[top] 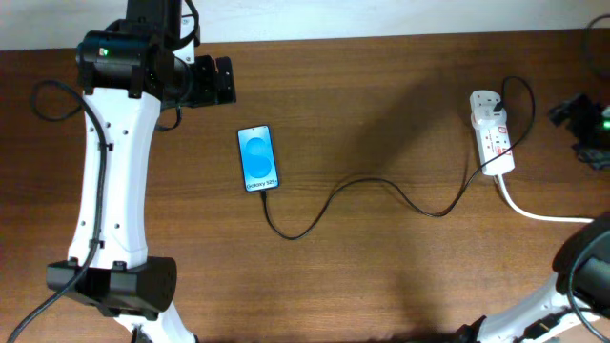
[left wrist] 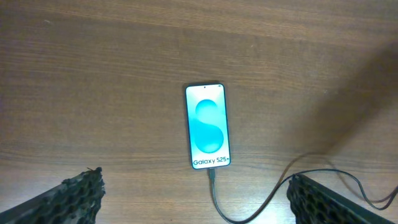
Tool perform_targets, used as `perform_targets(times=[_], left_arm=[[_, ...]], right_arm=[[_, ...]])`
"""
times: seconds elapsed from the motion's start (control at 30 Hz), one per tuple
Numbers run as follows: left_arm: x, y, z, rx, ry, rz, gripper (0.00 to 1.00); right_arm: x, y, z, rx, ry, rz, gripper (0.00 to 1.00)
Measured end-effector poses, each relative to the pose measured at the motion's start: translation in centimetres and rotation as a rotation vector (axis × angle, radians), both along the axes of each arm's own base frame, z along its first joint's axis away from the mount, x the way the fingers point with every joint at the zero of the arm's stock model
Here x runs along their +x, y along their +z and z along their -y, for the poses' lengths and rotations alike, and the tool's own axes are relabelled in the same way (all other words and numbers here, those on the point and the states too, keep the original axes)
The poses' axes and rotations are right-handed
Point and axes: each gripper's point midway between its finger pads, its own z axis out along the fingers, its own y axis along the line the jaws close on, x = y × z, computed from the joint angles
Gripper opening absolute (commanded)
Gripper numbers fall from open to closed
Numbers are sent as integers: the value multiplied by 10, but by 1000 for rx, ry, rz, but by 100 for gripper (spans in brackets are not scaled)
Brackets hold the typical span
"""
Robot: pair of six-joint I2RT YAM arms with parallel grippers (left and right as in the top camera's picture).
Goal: Plug charger to phone and switch on socket
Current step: 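Position the right gripper over the power strip's orange switch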
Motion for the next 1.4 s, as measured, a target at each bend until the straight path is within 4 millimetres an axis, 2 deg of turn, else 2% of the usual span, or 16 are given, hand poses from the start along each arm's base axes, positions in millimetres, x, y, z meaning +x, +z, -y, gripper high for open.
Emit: perform_targets(times=[0.13,0.3,0.43,0.73,0.97,1.4], left_arm=[[0,0,0,0,0,0,99],[0,0,0,0,0,0,99],[0,0,0,0,0,0,99],[0,0,0,0,0,0,99],[0,0,0,0,0,0,99],[-1,0,0,0,0,-3,99]], right_arm=[[7,-23,-7,-27,26,-59,98],[6,-54,-6,-27,32,-127,98],[6,-69,-4,-21,32,-148,98],[26,-85,-11,-53,77,-126,98],[27,-107,-12,-40,85,-148,98],[43,-109,-18,-72,111,-121,98]])
